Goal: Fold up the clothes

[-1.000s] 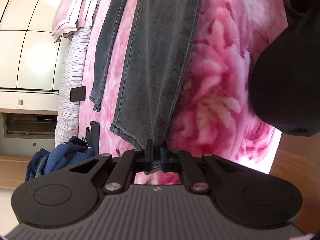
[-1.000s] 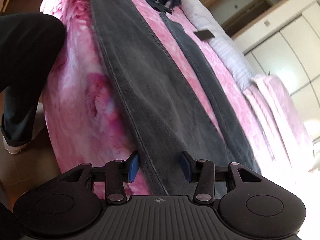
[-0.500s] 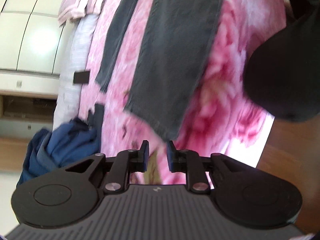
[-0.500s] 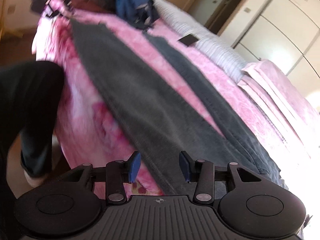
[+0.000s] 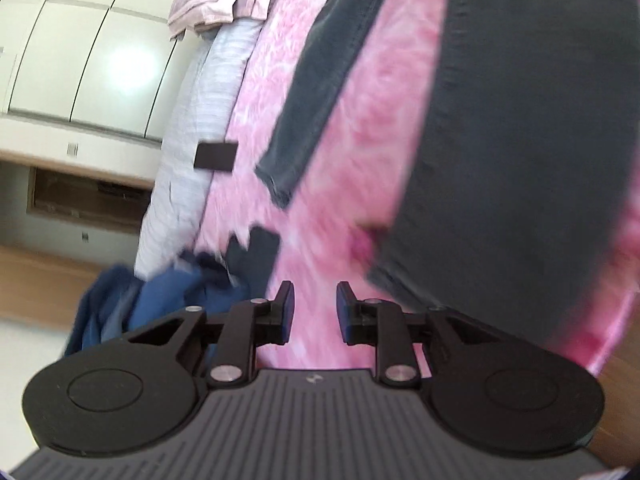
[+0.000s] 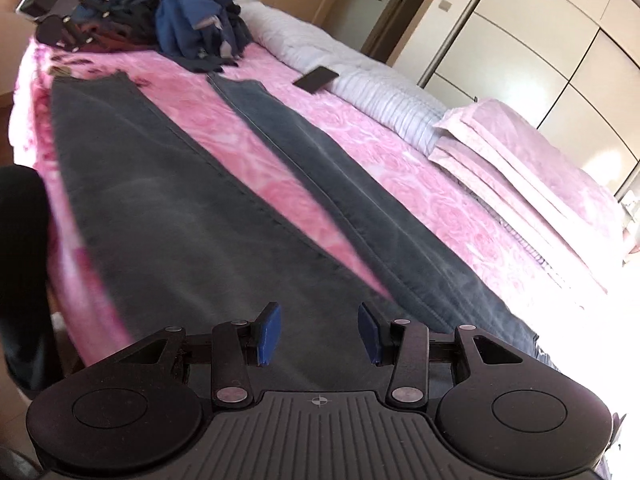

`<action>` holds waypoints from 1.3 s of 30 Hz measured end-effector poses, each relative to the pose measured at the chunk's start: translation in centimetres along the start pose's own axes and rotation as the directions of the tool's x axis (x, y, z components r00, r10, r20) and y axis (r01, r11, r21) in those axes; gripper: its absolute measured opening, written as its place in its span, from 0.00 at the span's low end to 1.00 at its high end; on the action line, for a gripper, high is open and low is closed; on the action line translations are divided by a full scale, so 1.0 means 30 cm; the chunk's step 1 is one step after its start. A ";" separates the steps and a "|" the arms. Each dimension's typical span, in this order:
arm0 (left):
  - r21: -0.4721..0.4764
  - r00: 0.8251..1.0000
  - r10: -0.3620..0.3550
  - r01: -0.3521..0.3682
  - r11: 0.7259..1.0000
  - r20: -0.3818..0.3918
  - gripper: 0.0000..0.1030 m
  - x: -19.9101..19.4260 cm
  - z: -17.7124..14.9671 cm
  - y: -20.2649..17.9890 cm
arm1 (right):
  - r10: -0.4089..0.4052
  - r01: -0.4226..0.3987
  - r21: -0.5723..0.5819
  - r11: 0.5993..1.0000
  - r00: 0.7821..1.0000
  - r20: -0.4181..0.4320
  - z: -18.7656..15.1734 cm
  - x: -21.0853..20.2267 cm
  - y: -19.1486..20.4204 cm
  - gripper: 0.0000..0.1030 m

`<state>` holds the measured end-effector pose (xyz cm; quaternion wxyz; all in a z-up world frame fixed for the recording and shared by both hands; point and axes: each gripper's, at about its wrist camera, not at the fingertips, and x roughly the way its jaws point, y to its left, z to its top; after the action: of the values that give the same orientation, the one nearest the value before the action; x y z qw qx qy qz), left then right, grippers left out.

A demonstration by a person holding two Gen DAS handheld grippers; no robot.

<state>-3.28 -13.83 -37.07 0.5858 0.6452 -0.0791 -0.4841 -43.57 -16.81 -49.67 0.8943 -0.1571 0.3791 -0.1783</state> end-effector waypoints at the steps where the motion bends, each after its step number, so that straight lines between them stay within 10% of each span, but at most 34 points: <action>1: 0.010 1.000 0.002 -0.002 1.000 0.014 0.20 0.057 0.023 0.017 | -0.001 0.001 0.002 1.000 1.000 -0.008 0.005 0.033 -0.021 0.42; 14: 0.269 0.997 -0.017 -0.005 0.963 0.079 0.28 0.661 0.218 0.067 | -0.037 0.039 0.024 0.999 0.998 -0.055 0.071 0.356 -0.218 0.42; 18: 0.306 0.998 -0.001 -0.017 0.952 0.059 0.03 0.673 0.215 0.069 | -0.044 0.045 0.013 0.999 0.996 -0.084 0.074 0.418 -0.245 0.42; 31: 0.291 1.000 0.015 -0.017 0.957 0.008 0.12 0.577 0.156 0.013 | 0.050 -0.042 0.136 0.990 0.997 -0.063 0.122 0.480 -0.283 0.42; 39: 0.108 0.998 -0.009 0.016 0.994 -0.060 0.20 0.478 0.112 0.076 | 0.120 -0.078 0.451 0.889 0.991 -0.066 0.103 0.526 -0.395 0.42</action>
<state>2.80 -26.40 -42.30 0.5488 0.6908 -0.0838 -0.4633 -33.41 -33.77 -52.51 0.8960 0.0803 0.3761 -0.2218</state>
